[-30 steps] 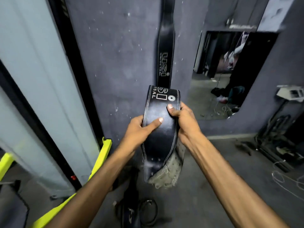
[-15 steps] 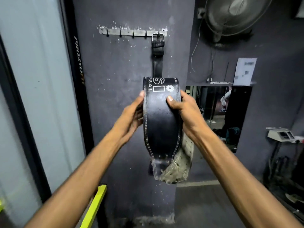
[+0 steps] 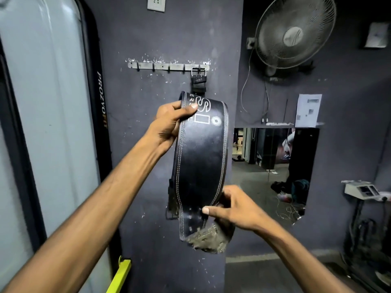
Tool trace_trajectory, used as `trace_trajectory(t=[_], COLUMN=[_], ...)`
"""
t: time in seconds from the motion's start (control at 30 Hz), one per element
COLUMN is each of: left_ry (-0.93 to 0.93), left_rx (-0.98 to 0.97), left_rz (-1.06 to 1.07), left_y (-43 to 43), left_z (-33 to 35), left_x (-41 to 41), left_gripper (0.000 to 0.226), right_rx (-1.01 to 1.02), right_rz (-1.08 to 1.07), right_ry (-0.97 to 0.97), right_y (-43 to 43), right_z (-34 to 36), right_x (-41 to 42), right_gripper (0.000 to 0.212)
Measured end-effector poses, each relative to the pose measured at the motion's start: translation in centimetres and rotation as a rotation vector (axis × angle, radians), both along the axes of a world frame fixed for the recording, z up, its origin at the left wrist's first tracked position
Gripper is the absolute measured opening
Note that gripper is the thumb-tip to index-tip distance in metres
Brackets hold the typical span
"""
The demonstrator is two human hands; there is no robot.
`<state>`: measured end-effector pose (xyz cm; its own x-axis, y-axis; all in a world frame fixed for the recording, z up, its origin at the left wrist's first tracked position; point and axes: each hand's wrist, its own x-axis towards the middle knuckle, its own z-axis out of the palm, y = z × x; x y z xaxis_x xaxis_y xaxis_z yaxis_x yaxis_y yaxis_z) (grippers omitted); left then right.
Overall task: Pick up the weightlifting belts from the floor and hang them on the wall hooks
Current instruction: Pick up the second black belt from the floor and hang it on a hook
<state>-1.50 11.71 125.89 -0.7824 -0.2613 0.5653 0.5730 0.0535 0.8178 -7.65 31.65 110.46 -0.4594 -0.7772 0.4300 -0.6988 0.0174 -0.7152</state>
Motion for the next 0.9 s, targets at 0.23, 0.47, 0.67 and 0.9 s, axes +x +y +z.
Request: trace_trajectory(t=[0.23,0.47,0.67,0.9], left_ry=[0.054,0.014,-0.240,-0.223], left_rx=[-0.139,-0.231,-0.021,0.164], left_rz=[0.055,0.080,0.129,0.078], left_y=[0.0,-0.3,-0.2,1.5], left_z=[-0.4,-1.5,1.3,1.5], left_x=[1.8,3.4,3.1,2.8], left_gripper=[0.028,0.036,0.051,0.054], right_rx=[-0.377,-0.542,-0.555,-0.546], right_rz=[0.196,0.044,0.031,0.047], right_ry=[-0.528,-0.664,-0.415,-0.256], right_y=[-0.6,-4.9,-4.4,-1.7], right_z=[11.2,16.4,13.6,12.9], right_x=[-0.5,-2.6,-0.9,0.3], right_gripper=[0.023,0.060,0.023,0.022])
